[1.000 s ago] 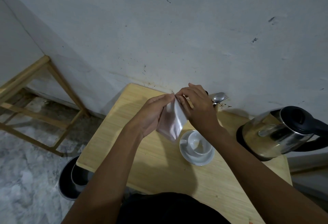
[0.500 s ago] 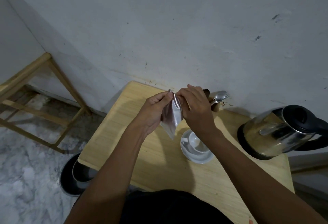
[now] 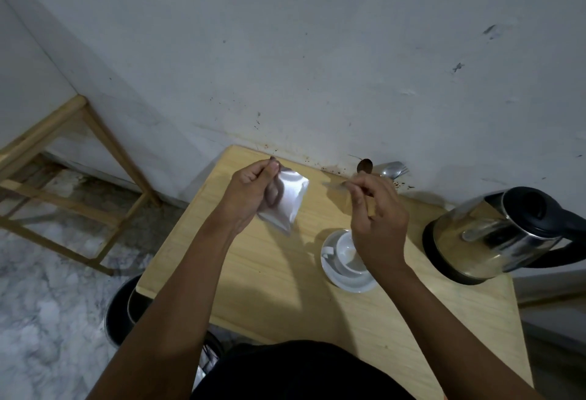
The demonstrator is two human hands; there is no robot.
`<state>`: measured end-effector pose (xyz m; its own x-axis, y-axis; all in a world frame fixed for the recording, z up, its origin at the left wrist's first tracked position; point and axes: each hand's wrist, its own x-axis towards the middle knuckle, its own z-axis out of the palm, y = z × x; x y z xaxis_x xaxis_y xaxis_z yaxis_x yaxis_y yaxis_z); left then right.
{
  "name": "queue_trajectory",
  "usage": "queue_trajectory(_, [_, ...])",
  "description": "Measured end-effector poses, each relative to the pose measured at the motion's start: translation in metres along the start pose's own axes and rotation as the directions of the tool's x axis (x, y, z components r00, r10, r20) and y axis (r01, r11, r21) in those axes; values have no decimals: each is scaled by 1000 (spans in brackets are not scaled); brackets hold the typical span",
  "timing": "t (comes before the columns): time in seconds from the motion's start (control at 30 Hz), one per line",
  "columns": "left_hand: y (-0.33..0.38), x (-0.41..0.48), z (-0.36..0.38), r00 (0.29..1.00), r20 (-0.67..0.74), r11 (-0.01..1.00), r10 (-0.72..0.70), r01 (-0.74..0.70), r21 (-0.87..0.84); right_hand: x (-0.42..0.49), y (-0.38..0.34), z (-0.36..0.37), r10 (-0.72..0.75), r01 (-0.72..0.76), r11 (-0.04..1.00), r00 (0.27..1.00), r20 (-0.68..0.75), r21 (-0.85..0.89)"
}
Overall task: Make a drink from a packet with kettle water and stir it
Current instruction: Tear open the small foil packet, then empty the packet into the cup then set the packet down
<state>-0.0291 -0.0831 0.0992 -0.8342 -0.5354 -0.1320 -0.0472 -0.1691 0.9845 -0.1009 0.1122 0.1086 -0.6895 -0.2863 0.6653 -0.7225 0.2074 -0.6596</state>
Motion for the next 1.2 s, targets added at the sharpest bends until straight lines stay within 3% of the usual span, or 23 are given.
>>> queue_trajectory(0.13, [-3, 3, -12, 1000, -26, 1000, 10, -10, 20, -2, -1, -12, 389, -370, 911, 918, -79, 184])
queue_trajectory(0.3, [-12, 2, -17, 998, -66, 975, -13, 28, 220, -15, 19, 12, 634, -659, 751, 736, 237, 37])
queue_trajectory(0.4, [-17, -8, -19, 997, -80, 977, -5, 22, 212, -28, 37, 41, 675, -677, 721, 640, 367, -146])
queue_trajectory(0.5, [-20, -19, -20, 991, -130, 972, -18, 48, 228, -40, 49, 73, 656, -581, 751, 596, 463, -314])
queue_trajectory(0.73, [-28, -33, -21, 984, -166, 960, -57, 100, 263, -60, 84, 111, 744, -592, 661, 434, 509, -461])
queue_trajectory(0.8, [-30, -34, -22, 984, -167, 961, -61, 103, 257, -61, 91, 111, 742, -578, 665, 441, 505, -473])
queue_trajectory(0.9, [-35, -34, -22, 980, -186, 961, -78, 124, 248, -50, 88, 101, 667, -510, 745, 550, 502, -431])
queue_trajectory(1.0, [-38, -33, -19, 964, -240, 961, -114, 168, 218, -36, 72, 80, 616, -589, 778, 647, 449, -218])
queue_trajectory(1.1, [-39, -30, -11, 943, -300, 966, -144, 200, 164, -39, 48, 54, 514, -535, 842, 756, 406, -69])
queue_trajectory(1.2, [-37, -26, 3, 939, -316, 970, -133, 189, 153, -57, 30, 42, 398, -424, 902, 755, 521, -74])
